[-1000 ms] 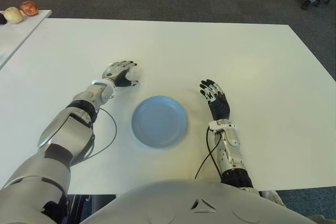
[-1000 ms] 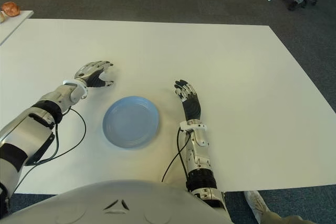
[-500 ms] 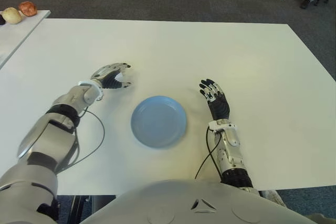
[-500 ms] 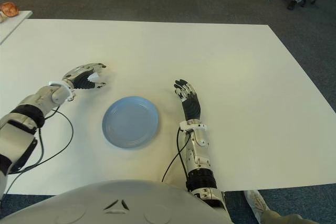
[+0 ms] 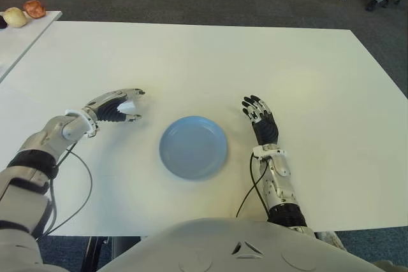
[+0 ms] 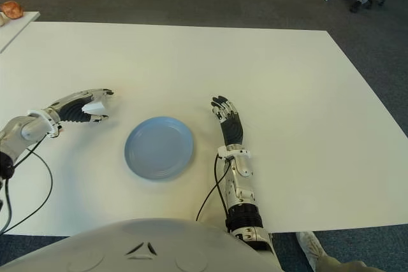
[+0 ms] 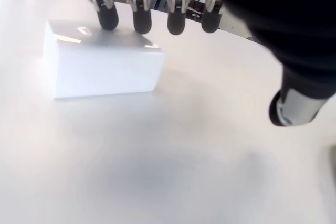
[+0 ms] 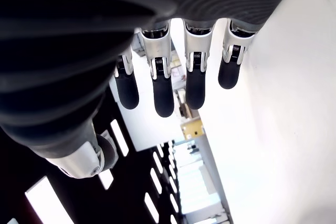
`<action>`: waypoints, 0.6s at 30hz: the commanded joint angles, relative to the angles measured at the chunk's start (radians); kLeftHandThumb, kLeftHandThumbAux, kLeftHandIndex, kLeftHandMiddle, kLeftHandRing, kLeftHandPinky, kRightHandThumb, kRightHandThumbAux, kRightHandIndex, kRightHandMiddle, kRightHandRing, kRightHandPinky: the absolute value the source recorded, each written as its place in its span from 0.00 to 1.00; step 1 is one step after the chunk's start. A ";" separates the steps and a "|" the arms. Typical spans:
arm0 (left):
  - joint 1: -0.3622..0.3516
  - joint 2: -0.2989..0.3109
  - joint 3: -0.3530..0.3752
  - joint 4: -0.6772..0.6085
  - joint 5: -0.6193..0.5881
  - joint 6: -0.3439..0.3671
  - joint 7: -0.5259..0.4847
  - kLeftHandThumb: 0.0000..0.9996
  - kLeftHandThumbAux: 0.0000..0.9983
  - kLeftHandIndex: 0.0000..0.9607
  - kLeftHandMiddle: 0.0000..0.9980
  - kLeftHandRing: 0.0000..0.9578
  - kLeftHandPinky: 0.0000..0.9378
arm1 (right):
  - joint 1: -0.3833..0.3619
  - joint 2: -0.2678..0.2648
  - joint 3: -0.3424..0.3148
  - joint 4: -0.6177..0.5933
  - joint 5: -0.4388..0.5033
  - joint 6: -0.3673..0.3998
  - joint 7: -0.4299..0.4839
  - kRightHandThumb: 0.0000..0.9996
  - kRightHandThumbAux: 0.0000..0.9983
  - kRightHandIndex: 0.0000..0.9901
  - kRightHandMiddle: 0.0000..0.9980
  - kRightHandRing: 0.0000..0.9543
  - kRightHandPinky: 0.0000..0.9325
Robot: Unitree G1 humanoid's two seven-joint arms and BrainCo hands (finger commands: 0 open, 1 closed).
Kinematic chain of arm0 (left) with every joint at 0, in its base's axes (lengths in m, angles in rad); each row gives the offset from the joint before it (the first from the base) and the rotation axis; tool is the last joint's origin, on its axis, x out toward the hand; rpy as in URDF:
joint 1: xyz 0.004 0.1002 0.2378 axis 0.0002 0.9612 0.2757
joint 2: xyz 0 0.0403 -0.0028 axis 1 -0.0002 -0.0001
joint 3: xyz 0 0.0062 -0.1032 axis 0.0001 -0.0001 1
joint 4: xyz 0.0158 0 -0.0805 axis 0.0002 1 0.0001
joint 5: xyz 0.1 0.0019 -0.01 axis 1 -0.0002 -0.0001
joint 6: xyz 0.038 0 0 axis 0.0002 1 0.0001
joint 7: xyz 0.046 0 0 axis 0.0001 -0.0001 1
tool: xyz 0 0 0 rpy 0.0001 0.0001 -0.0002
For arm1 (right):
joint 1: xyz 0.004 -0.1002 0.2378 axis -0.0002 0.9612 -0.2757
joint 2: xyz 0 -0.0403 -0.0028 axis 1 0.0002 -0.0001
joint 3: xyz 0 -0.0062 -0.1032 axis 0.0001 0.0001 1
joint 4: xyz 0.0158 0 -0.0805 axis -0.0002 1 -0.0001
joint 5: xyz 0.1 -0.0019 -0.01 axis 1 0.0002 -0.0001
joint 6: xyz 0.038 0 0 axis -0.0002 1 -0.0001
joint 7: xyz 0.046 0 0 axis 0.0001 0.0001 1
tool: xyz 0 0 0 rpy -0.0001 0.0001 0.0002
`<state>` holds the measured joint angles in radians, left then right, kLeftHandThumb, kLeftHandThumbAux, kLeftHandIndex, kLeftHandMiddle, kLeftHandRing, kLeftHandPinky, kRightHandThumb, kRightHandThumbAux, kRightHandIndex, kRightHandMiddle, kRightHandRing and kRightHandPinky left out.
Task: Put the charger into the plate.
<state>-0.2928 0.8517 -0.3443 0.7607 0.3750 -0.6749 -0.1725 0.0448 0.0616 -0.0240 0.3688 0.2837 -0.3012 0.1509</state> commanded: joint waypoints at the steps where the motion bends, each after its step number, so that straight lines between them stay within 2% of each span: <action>1: 0.105 0.023 0.045 -0.110 -0.067 0.045 -0.114 0.00 0.58 0.00 0.00 0.00 0.00 | 0.035 0.046 -0.003 0.063 -0.005 0.075 -0.025 0.00 0.68 0.21 0.25 0.21 0.16; 4: 0.182 0.060 0.103 -0.227 -0.143 0.079 -0.173 0.00 0.59 0.00 0.00 0.00 0.00 | 0.031 0.047 0.001 0.065 -0.014 0.079 -0.035 0.00 0.69 0.21 0.25 0.20 0.16; 8: 0.260 0.078 0.167 -0.353 -0.221 0.142 -0.240 0.00 0.60 0.00 0.00 0.00 0.00 | 0.029 0.047 0.004 0.063 -0.019 0.085 -0.043 0.00 0.69 0.21 0.25 0.20 0.15; 18: 0.401 0.052 0.276 -0.545 -0.321 0.277 -0.318 0.00 0.61 0.00 0.00 0.00 0.00 | 0.028 0.044 0.010 0.058 -0.026 0.098 -0.059 0.00 0.68 0.21 0.25 0.20 0.16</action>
<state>0.0615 0.9191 -0.0931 0.2646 0.0786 -0.4333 -0.4647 0.0320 0.0617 -0.0163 0.3752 0.2697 -0.2900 0.1186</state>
